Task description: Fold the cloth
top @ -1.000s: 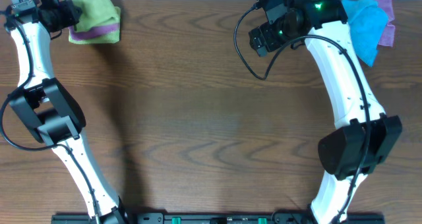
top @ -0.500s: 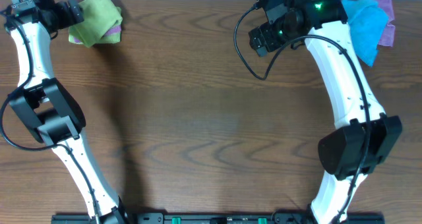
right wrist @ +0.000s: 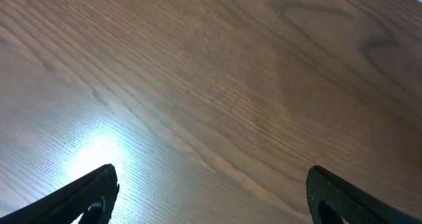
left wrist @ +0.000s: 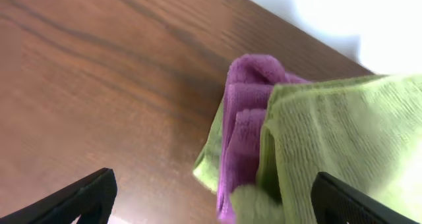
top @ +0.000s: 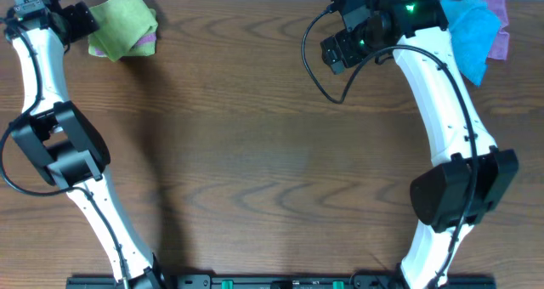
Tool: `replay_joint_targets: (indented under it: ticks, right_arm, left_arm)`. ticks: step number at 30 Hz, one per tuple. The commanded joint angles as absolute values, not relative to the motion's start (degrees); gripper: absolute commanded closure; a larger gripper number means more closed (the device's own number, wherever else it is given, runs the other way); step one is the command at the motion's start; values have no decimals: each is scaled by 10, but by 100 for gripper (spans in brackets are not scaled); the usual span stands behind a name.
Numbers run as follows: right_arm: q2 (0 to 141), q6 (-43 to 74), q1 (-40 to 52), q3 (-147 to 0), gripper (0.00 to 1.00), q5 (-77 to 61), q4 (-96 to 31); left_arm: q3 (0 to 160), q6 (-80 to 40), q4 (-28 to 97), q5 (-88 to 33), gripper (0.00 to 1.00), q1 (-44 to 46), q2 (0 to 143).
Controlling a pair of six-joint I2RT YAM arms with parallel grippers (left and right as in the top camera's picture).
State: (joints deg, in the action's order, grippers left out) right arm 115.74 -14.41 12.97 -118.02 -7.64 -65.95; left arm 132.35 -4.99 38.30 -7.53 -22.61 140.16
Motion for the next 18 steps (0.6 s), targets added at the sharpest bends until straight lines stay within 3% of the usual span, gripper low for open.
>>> replay_joint_targets:
  ticks: [1, 10, 18]
  right_arm:
    - [1154, -155, 127, -1183, 9, -71, -657]
    - [1154, -155, 102, -1183, 5, -39, -645]
    - [1154, -155, 15, -1183, 7, -115, -645]
  left_arm:
    - [1337, -60, 413, -66, 5, -224, 1308]
    - [1337, -46, 585, -59, 5, -184, 1184]
    - [1336, -39, 726, -4, 5, -68, 1160]
